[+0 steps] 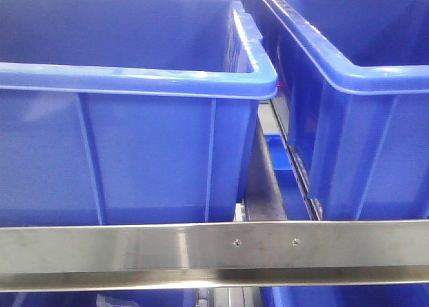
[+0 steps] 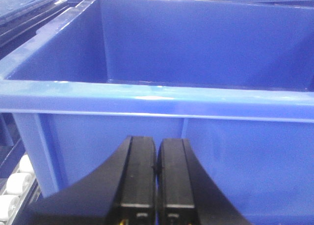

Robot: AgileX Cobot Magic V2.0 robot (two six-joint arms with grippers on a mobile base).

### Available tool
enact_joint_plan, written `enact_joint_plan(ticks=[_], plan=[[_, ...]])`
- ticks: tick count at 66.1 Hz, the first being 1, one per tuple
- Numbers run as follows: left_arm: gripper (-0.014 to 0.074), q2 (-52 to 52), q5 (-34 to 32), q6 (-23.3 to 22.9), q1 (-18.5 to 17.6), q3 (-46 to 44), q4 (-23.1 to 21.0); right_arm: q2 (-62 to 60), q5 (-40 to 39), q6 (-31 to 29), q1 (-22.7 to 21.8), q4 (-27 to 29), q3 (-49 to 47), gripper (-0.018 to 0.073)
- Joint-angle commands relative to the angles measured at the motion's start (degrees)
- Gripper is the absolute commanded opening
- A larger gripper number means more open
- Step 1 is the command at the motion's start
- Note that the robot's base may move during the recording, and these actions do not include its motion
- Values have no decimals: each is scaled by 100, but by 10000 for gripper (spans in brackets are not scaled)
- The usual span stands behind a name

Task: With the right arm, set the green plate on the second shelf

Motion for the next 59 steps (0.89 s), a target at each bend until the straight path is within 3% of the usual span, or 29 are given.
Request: enact_joint_plan(ticks=[1, 20, 35, 59], plan=[[130, -99, -494, -19, -10, 234, -21, -92, -445, -58, 158, 14, 29, 17], [130, -99, -494, -19, -10, 234, -21, -193, -654, -58, 254, 7, 748, 17], [130, -99, -494, -19, -10, 234, -21, -188, -526, -58, 254, -376, 735, 17], [130, -99, -494, -19, -10, 234, -21, -182, -63, -58, 254, -291, 735, 17]])
